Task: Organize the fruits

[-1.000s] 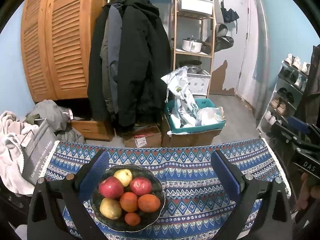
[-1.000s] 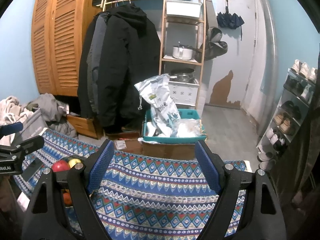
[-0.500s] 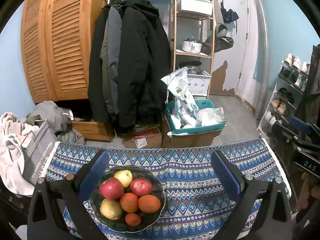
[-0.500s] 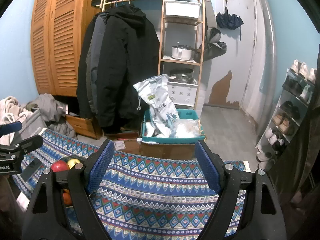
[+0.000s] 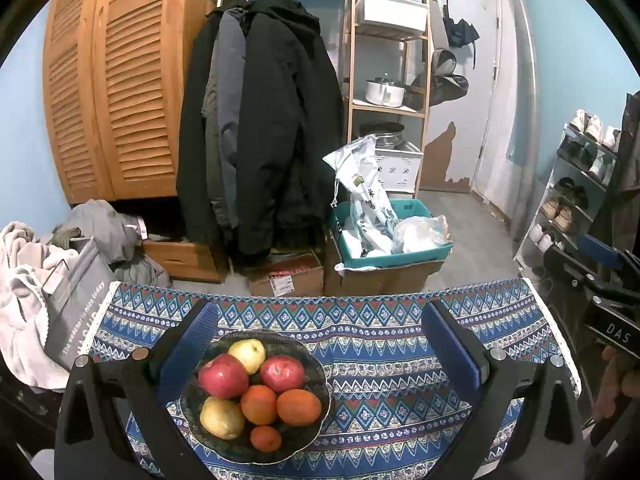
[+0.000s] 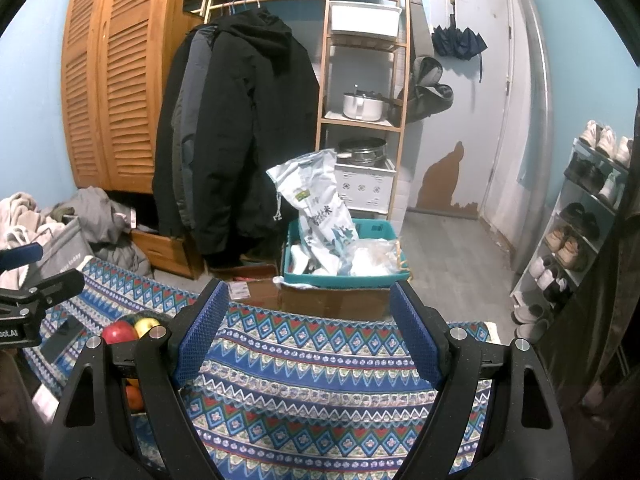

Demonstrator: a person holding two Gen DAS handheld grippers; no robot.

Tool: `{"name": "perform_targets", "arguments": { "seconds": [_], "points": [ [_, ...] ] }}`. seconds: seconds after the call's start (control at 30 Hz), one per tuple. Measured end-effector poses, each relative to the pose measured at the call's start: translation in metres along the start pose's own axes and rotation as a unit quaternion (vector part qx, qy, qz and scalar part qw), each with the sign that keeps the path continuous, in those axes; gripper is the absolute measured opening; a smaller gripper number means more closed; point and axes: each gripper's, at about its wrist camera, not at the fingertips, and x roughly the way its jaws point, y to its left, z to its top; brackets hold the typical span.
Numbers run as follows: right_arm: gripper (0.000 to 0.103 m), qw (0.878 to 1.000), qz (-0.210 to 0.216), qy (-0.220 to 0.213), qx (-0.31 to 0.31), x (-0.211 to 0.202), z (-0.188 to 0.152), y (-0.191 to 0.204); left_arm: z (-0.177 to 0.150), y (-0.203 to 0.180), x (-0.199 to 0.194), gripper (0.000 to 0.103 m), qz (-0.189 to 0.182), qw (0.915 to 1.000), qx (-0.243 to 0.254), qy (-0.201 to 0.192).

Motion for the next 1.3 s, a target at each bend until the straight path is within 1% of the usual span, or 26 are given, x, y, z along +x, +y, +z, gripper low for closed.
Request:
{"name": "perform_targets", "arguments": {
  "seconds": [0.2, 0.6, 0.77, 0.97, 1.3],
  "points": [
    [0.081, 1.0, -0.001, 0.0, 0.0, -0.0006, -0.0001, 0.0006, 0.0, 0.001, -0.0005, 0.102, 0.006, 1.0, -0.001, 0.0],
    [0.081, 1.0, -0.003, 0.001, -0.004, -0.0011, 0.0001, -0.0007, 0.0003, 0.0012, 0.0003, 0.102, 0.03, 0.9995, 0.002, 0.002],
    [0.081, 1.0, -0.003, 0.0, -0.003, -0.0007, 0.0, -0.0008, 0.0011, 0.0003, 0.0026, 0.102, 0.042, 0.9991, 0.004, 0.011],
    [0.081, 1.0, -0.004, 0.002, -0.003, 0.0003, 0.0002, -0.0011, 0.0015, 0.0019, 0.0016, 0.102, 0.047, 0.9989, 0.0, 0.007],
    [0.081, 1.0, -0.004, 0.003, -0.004, 0.0002, -0.0001, -0.0004, 0.0017, 0.0076, 0.0023, 0.102, 0.043, 0.9989, -0.014, 0.011]
  ]
}}
